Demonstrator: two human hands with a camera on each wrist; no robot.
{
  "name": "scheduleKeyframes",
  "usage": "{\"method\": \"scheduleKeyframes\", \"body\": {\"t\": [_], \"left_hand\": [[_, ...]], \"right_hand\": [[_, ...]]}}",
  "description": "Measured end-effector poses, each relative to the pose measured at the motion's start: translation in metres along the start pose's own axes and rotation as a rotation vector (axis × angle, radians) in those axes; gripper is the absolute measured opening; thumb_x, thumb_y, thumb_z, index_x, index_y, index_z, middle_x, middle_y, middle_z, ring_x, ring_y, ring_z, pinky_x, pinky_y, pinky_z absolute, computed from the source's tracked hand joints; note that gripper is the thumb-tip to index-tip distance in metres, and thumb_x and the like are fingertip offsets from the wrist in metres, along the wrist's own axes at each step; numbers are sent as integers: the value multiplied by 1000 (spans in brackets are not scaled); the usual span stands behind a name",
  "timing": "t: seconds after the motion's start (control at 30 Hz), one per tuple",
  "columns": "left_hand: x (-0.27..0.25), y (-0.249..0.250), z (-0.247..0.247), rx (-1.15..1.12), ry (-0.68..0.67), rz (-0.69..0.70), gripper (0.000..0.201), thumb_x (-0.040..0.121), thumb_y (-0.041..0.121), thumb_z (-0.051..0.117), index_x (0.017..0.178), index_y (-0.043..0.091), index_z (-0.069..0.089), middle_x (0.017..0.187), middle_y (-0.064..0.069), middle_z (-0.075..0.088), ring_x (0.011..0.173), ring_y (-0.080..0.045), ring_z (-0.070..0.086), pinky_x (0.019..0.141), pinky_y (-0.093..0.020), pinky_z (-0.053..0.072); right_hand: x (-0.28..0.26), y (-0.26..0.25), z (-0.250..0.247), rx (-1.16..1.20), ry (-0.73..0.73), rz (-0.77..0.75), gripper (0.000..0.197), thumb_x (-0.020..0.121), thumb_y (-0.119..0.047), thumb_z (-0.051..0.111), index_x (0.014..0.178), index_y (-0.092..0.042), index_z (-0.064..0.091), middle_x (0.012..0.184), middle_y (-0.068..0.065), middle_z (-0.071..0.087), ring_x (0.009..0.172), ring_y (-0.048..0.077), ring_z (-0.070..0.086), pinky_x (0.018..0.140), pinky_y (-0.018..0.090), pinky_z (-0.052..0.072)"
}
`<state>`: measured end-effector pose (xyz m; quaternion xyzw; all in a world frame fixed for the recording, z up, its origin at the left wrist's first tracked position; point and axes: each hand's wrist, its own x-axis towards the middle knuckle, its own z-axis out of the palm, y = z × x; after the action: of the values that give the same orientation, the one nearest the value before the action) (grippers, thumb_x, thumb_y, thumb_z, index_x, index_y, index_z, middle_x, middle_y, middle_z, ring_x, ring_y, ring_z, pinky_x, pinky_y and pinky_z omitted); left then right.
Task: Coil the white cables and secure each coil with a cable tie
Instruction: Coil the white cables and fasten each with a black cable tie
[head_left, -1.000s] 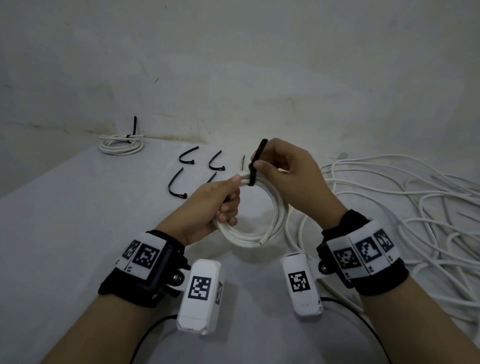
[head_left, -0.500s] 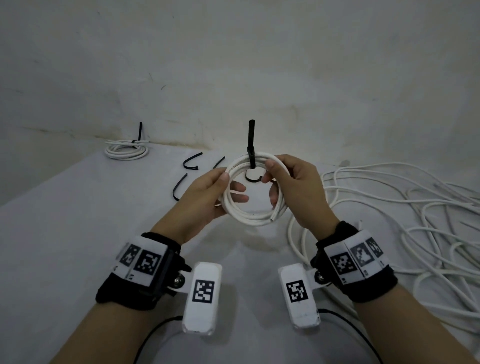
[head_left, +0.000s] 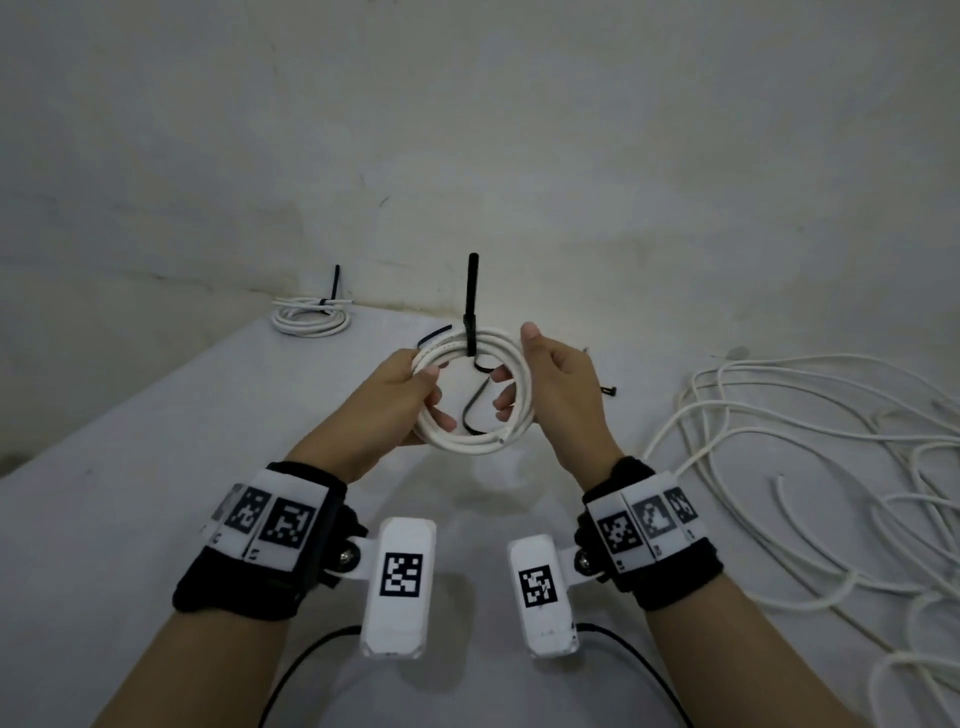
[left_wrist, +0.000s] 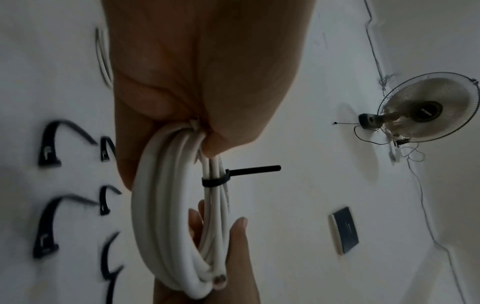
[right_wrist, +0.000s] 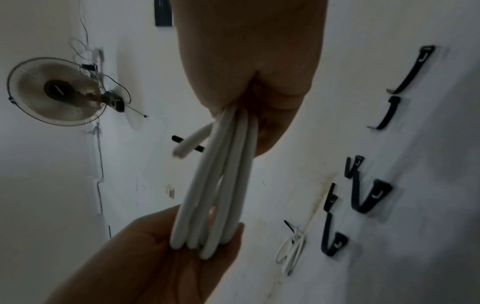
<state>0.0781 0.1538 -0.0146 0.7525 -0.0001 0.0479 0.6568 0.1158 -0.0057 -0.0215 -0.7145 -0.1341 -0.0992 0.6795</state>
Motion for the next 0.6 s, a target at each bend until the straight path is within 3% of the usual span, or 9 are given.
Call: {"method": "scheduleKeyframes", "body": {"t": [0.03, 0.17, 0.27, 0.33, 0.47, 0.6], "left_hand": [[1, -3, -12, 5, 25, -19, 18, 103, 18, 34, 99, 13, 51, 81, -5, 52, 54, -8, 62, 56, -22, 54], [9, -13, -62, 64, 144, -82, 21, 103, 19, 35, 112, 11, 52, 86, -5, 52, 62, -15, 61, 51, -22, 51], [20, -22, -94, 143, 202, -122, 21, 103, 19, 36, 110, 8, 51, 92, -6, 51, 66, -18, 58, 48, -22, 52], [30, -28, -112, 164, 237, -155, 22, 103, 20, 35, 109, 5, 49, 92, -7, 50, 68, -19, 56, 44, -18, 52], [63, -42, -144, 211, 333, -221, 22, 104, 20, 32, 108, 5, 47, 89, -5, 49, 66, -18, 51, 43, -26, 51], [99, -57, -173, 267, 410, -291, 29, 104, 21, 31, 119, 3, 48, 89, -6, 56, 62, -18, 51, 52, -29, 49]], "right_hand": [[0, 3, 7, 18, -16, 26, 49, 102, -31, 41, 84, 7, 65, 65, 23, 62, 53, 24, 60, 50, 27, 52], [3, 21, 22, -11, -134, 105, 28, 100, -16, 46, 88, -2, 67, 75, 10, 63, 60, 18, 61, 56, 26, 55], [4, 37, 21, -196, -288, 62, 19, 96, -10, 52, 87, -7, 69, 76, 0, 66, 67, 9, 61, 64, 23, 53], [2, 42, 21, -393, -475, 8, 15, 91, -7, 58, 89, -11, 72, 81, -8, 68, 72, -2, 62, 72, 14, 49], [-3, 47, 27, -534, -711, 22, 22, 86, -6, 65, 97, -23, 74, 103, -12, 69, 96, -3, 63, 89, 13, 46], [-11, 55, 33, -461, -790, 66, 31, 87, -5, 65, 108, -28, 69, 127, -20, 55, 109, -16, 52, 91, 4, 39]]}}
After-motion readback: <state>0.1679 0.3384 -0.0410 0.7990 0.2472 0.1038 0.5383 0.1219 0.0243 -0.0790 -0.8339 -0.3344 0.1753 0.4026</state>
